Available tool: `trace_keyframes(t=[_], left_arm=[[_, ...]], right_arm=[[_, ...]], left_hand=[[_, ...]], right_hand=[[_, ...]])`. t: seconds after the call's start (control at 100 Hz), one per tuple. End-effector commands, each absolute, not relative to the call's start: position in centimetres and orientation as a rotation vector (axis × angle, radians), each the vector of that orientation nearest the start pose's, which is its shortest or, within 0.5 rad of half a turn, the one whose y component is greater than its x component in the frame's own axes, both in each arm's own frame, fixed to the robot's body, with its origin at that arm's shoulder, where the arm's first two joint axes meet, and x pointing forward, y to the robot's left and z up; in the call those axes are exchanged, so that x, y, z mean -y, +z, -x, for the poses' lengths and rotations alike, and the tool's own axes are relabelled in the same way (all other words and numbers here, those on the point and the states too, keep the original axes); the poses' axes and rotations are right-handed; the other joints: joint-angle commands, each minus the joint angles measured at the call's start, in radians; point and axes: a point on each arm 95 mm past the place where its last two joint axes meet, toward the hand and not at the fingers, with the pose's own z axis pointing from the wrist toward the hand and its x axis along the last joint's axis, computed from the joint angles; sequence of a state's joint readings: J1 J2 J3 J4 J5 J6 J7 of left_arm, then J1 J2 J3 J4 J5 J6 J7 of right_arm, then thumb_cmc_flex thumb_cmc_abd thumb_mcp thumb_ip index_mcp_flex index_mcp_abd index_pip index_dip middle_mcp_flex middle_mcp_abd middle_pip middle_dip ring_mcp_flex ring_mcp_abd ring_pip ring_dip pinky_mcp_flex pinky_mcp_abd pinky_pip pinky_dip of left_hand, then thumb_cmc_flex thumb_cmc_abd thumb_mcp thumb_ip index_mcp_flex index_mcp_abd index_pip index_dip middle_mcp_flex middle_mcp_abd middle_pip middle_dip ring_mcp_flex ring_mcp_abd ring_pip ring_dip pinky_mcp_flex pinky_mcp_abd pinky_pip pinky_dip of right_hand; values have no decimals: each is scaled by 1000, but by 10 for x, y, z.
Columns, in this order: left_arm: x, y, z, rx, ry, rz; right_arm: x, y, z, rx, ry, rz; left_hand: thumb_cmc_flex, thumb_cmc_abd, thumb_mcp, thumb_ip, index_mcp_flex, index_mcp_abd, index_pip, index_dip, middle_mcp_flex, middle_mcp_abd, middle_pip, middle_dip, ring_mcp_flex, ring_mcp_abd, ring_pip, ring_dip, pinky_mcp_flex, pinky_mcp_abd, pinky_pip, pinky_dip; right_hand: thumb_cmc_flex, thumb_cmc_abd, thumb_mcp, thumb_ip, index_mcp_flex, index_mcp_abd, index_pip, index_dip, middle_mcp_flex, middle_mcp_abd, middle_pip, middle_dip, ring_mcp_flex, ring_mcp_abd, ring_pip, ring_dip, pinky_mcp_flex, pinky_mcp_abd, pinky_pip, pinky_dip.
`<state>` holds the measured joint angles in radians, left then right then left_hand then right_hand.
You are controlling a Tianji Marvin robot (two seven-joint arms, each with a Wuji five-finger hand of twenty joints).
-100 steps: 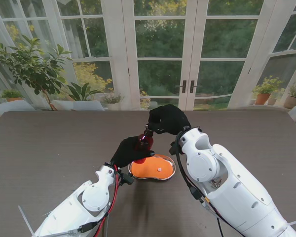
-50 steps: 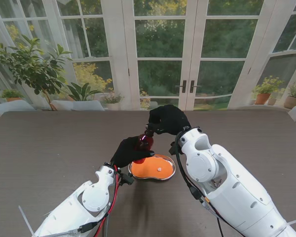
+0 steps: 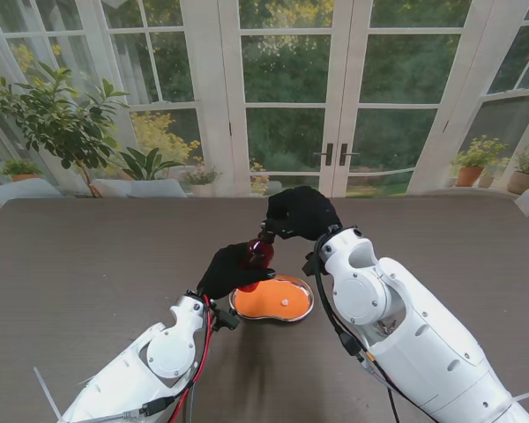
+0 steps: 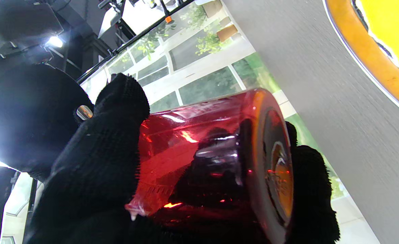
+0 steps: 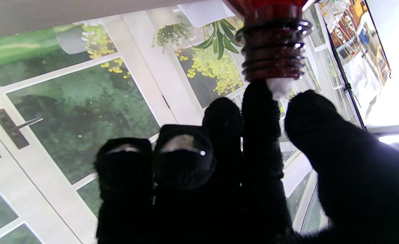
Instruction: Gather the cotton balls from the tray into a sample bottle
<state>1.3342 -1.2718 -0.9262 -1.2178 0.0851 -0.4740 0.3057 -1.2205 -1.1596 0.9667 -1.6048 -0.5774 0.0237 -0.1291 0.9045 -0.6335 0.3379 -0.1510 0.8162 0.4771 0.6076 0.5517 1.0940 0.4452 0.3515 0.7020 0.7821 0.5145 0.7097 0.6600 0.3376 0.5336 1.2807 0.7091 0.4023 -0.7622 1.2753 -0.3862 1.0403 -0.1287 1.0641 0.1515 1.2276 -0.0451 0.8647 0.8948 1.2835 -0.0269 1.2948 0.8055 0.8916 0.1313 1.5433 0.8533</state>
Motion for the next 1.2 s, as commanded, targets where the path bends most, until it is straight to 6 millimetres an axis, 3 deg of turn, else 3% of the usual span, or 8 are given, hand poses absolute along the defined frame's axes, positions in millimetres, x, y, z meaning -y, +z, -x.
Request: trace_keyframes(t=[0.0,1.0,1.19], left_arm=[[96,-354,-427,-791,-2491,1771],[96,-352,-428,-750,-2523,1734],[97,-352,-428,-738,-2523,1735]], right_arm=[[-101,-214,-457,-1251,2026,-1230],[-103,-217,-456,-1263,2033,-1240],[-103,-216,-455,-1268,2048,-1247]], left_hand=[[164,279,158,22,170,-194,84,17,64,-85,3,7,15,33,7,-5,-46,-40,-25,-4],[128,265,197,8,180,-240,108,27,85,-117,-4,-4,15,4,5,-16,-52,-66,-20,-7],[129,263,201,8,182,-232,104,24,88,-113,-3,-5,16,8,6,-17,-51,-65,-18,-6]], right_hand=[[-6,9,-3,35,-2,34,-12,13,3,14,7,-9,34,-3,19,13,7,19,62,21],[-9,11,-3,36,-1,36,-15,13,3,15,6,-11,34,-2,19,12,7,20,62,20],[-56,54,-17,43,17,44,-53,26,-2,18,4,-21,34,-1,15,11,4,20,61,21]])
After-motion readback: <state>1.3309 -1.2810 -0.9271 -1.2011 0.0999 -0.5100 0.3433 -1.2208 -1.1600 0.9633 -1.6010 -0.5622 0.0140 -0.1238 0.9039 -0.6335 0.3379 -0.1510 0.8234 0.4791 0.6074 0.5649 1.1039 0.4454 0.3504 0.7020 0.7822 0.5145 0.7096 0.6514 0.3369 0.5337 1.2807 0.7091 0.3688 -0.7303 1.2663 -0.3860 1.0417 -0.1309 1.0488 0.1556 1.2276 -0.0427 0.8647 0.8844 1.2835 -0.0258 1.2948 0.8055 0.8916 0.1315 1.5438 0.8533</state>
